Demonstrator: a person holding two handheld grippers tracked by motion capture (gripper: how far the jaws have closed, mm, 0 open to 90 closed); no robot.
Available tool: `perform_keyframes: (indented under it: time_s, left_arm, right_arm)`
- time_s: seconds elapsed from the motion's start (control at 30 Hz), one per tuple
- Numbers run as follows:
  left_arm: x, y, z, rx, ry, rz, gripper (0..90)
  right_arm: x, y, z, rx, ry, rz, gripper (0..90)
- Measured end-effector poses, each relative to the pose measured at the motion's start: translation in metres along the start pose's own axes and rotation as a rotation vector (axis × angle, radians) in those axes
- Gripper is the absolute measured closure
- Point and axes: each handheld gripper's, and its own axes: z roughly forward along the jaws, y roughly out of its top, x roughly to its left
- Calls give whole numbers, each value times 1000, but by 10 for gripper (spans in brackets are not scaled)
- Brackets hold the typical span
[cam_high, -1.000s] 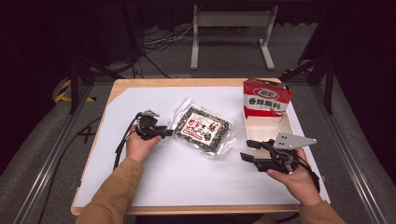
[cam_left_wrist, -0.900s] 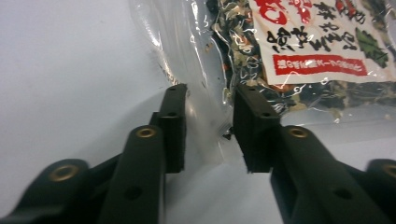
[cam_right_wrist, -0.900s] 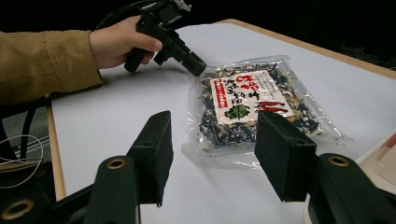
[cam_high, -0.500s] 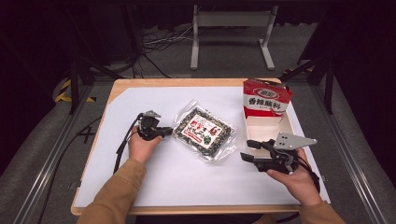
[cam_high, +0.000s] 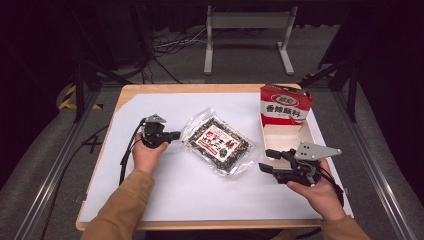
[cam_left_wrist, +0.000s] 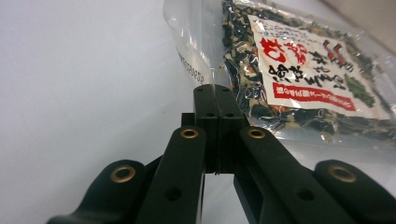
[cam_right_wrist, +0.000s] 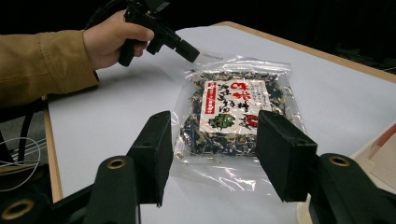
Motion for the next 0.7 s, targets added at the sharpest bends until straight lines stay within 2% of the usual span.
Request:
perform_keyframes:
  time_s: [0.2,0.47,0.53,0.57,0.7]
  left_arm:
    - [-8,10,-19,-57,-27,30,900]
    - [-25,22,-43,-129,-62,77,900]
    - [-33,28,-57,-166,-81,101,900]
    - [-33,28,-57,-166,-81,101,900]
    - [-47,35,-73,-214,-98,152,900]
  right_arm:
    - [0,1,-1,-5,-4,-2,463]
    - [0,3,-2,-10,-7,-5,463]
    - [0,4,-3,-12,-9,-6,462]
    - [0,4,-3,-12,-9,-6,462]
    - [1,5,-2,-14,-7,-10,460]
